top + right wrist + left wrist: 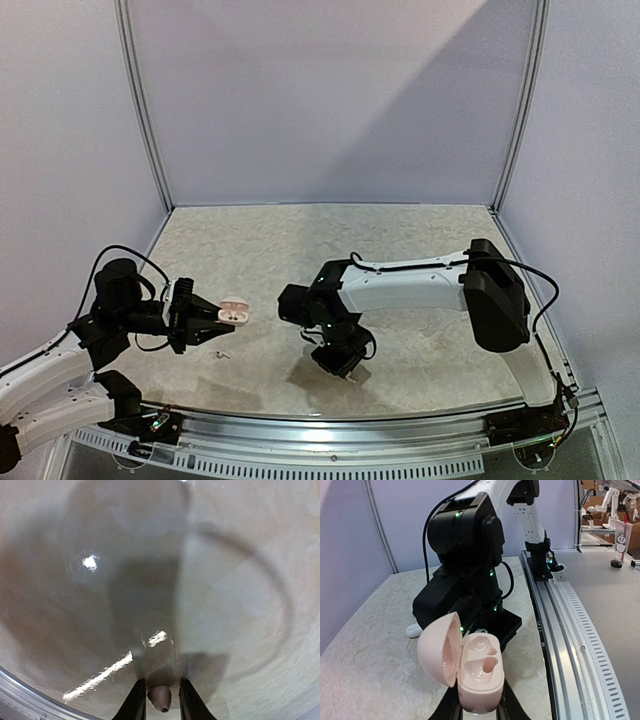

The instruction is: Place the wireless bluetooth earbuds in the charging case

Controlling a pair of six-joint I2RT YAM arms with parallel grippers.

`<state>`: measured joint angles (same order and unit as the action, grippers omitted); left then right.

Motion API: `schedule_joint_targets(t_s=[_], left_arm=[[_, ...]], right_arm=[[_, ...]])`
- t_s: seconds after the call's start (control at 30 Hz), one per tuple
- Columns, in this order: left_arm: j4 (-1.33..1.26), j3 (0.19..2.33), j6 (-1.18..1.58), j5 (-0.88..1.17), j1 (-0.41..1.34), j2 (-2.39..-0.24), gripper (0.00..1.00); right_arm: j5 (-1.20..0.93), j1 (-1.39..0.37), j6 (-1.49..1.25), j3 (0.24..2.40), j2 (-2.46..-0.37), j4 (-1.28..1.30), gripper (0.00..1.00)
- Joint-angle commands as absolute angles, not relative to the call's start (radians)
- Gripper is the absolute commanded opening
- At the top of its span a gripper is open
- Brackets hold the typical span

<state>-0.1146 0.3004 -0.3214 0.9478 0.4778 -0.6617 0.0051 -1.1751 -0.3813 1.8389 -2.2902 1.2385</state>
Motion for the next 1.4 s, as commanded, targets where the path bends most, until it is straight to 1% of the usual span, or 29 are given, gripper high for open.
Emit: schedule_joint_targets(t_s=[0.0,0.23,0.3,0.5,0.6,0.8,0.93,1.03,1.17,1.27,1.37], left_arm=[[-0.098,0.321,-0.329,0.94,0.492,-0.664,0.0],[-0.098,0.321,-0.332,0.936,0.492,-0.665,0.0],[-0.097,0.321,-0.333,0.937,0.492,-0.666,0.0],[-0.094,0.322,-0.334,0.934,0.493,-0.666,0.0],[-0.094,0.324,-0.334,0.932,0.493,-0.666,0.0],[-0.146,0.327,-0.273,0.892,0.492,-0.671,0.0],[-0.257,0.327,-0.187,0.834,0.492,-0.68,0.0],[-0.326,0.331,-0.144,0.802,0.492,-0.692,0.0],[-0.398,0.356,-0.108,0.78,0.493,-0.726,0.0],[-0.463,0.376,-0.053,0.75,0.494,-0.76,0.0],[-0.523,0.414,0.018,0.718,0.494,-0.808,0.0]], right_arm=[[0.011,-1.17,-0.381,1.832,-2.305,1.27,0.26],[0.012,-1.173,-0.37,1.832,-2.308,1.253,0.22],[-0.022,-1.172,-0.367,1.833,-2.311,1.245,0.22],[-0.031,-1.173,-0.362,1.836,-2.315,1.236,0.12],[-0.034,-1.172,-0.363,1.842,-2.309,1.24,0.1],[-0.032,-1.149,-0.379,1.907,-2.267,1.252,0.09],[-0.018,-1.105,-0.412,1.96,-2.167,1.212,0.09],[-0.005,-1.076,-0.429,1.997,-2.064,1.127,0.09],[0.035,-1.067,-0.427,1.999,-1.922,0.931,0.09],[0.022,-1.066,-0.423,1.943,-1.818,0.711,0.09],[-0.039,-1.066,-0.438,1.834,-1.74,0.421,0.08]])
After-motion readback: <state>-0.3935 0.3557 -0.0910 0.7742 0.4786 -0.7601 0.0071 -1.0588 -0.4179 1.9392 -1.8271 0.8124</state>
